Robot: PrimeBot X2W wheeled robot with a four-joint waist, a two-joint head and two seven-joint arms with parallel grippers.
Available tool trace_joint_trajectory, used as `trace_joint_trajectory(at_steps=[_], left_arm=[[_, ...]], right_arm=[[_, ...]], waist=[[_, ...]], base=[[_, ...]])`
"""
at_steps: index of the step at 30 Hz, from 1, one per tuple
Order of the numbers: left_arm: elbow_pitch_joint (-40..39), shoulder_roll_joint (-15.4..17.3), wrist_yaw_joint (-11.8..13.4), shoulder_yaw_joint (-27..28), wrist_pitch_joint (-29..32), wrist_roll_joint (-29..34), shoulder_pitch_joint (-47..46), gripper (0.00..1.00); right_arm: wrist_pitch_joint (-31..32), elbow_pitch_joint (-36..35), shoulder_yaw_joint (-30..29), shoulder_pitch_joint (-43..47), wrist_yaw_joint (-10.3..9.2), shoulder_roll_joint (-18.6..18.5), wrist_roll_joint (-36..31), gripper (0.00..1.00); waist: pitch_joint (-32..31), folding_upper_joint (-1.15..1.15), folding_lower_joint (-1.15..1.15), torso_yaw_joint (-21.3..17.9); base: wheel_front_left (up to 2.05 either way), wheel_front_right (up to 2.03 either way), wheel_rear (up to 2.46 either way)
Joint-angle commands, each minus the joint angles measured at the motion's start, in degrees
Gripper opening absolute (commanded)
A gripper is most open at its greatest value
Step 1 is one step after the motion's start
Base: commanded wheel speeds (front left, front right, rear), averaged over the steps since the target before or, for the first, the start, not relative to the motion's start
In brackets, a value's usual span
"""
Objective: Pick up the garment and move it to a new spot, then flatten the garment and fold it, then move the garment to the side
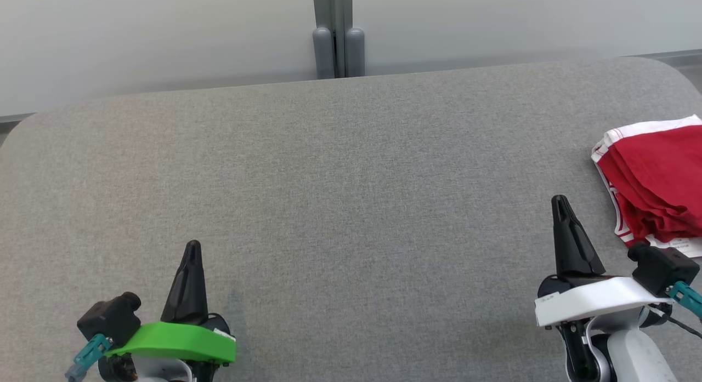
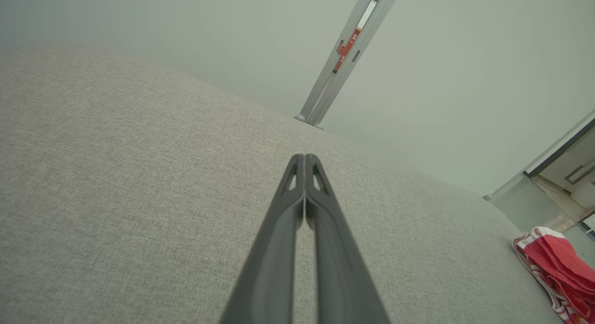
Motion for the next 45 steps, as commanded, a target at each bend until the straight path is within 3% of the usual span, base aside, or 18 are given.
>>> trace_joint_trajectory(at_steps=[1, 21, 45], left_arm=[[-0.6, 0.5, -0.2, 0.5, 0.5, -2.5, -0.9, 0.00], [0.4, 1.1, -0.7, 2.7, 4.5, -18.6, -1.9, 0.00], [1.2, 1.3, -1.2, 5.2, 8.6, -33.6, -2.7, 0.00]], right_arm=[[0.4, -0.4, -0.2, -1.1, -0.01, -0.5, 2.8, 0.00], [4.3, 1.9, -1.0, -1.6, -0.03, -1.2, 21.1, 0.00], [8.3, 4.2, -2.3, -2.1, -0.04, -1.5, 38.2, 0.00]], waist=[[-0.1, 0.00, 0.00, 0.0], [-0.8, 0.00, 0.00, 0.4], [-1.7, 0.00, 0.00, 0.7]], base=[[0.00, 0.00, 0.00], [0.00, 0.00, 0.00], [0.00, 0.00, 0.00]])
